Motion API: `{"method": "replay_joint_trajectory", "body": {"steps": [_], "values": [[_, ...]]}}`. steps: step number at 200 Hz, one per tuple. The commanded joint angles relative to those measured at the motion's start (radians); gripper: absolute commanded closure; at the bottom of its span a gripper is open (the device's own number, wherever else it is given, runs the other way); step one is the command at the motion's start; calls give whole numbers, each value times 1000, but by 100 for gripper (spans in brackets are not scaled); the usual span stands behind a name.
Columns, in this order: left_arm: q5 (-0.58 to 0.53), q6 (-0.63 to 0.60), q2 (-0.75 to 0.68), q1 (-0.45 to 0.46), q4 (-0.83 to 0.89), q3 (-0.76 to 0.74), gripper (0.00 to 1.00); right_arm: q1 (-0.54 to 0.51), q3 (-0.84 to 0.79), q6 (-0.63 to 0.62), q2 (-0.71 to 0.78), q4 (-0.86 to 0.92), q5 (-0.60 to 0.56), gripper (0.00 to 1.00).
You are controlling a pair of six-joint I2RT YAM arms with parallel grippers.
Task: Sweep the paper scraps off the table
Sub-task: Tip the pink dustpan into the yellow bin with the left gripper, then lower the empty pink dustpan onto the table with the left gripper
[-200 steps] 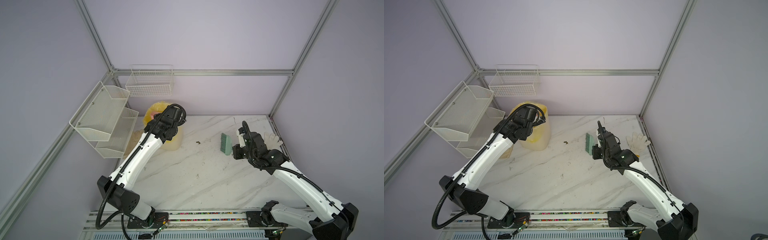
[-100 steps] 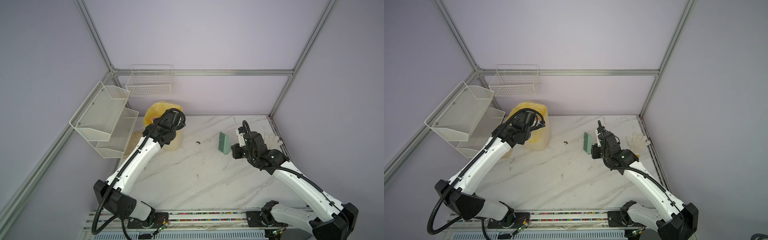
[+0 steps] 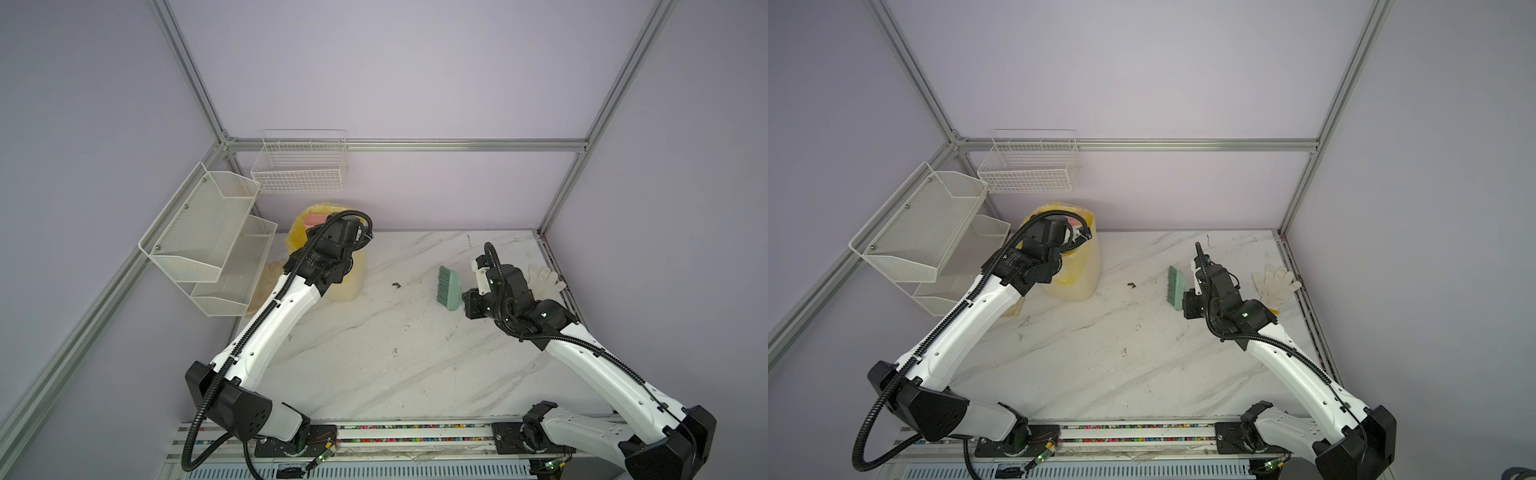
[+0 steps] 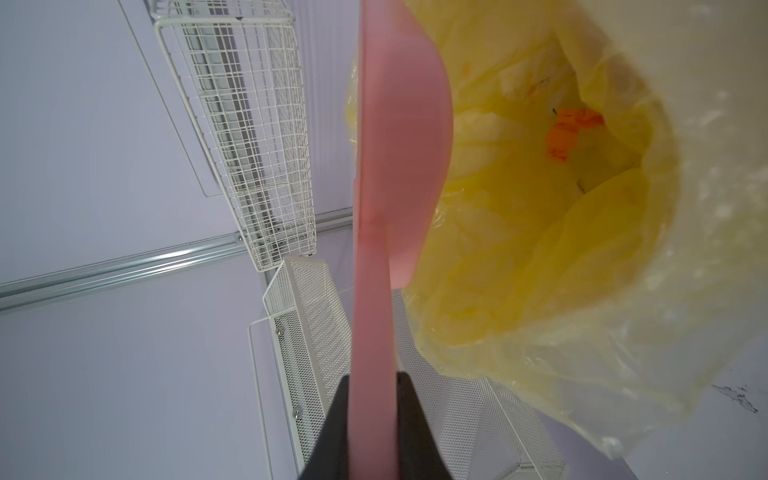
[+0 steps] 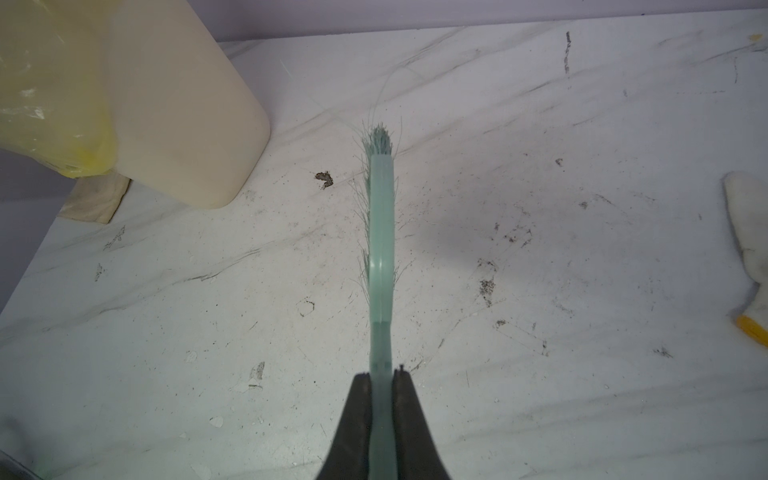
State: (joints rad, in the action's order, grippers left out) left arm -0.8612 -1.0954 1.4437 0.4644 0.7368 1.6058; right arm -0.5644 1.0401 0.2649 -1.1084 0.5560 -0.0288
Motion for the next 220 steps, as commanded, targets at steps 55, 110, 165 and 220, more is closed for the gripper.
{"method": "replay_joint_trajectory", "body": {"steps": [55,110,165,220], "values": [[49,77,-134,79,-69,50,99,4,18,8,-10,-27,-27,100],[138,269,-101,201,-15,73,100,6,67,25,-27,-4,-82,100],[233,453,-107,295,-39,-70,100,45,101,18,-42,31,-94,100],[169,528,-42,354,-94,-195,100,126,128,-1,-55,33,-55,100]]}}
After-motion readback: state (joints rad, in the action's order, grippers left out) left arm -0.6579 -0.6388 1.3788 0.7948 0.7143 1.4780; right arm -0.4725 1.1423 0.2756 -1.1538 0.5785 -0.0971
